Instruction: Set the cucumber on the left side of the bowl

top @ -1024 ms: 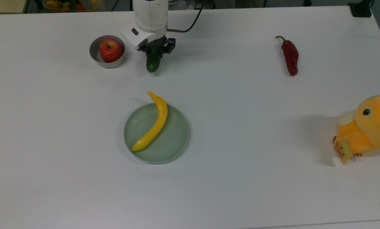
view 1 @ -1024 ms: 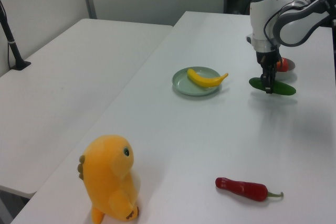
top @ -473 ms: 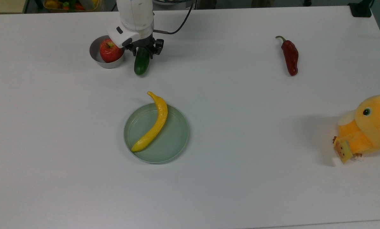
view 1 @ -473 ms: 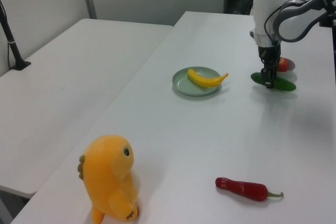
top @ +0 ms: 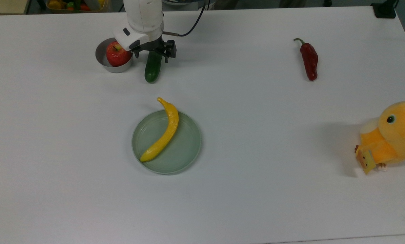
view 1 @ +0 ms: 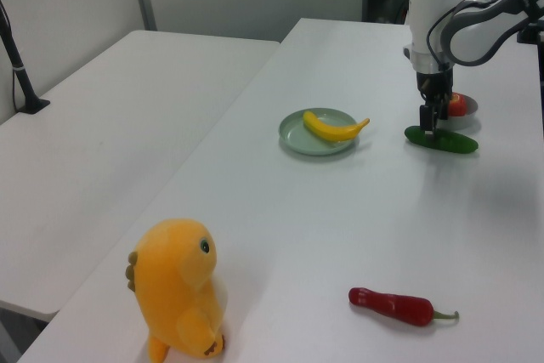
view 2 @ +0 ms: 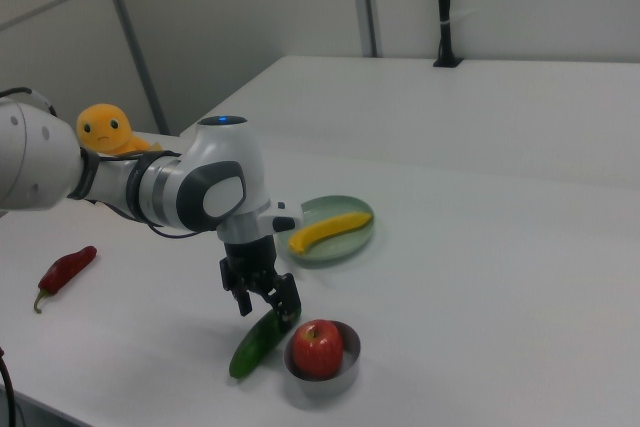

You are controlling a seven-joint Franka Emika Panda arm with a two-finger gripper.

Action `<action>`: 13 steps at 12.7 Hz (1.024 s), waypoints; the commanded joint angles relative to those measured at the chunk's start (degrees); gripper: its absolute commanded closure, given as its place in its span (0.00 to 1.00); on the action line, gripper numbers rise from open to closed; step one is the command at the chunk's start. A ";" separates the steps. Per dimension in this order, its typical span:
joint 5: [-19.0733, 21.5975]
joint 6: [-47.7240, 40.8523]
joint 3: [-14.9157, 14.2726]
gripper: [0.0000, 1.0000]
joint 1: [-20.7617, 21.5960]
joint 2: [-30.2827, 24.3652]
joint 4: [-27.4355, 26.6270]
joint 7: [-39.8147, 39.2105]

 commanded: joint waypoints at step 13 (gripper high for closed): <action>6.59 -15.39 3.35 0.00 3.13 -2.46 25.15 1.94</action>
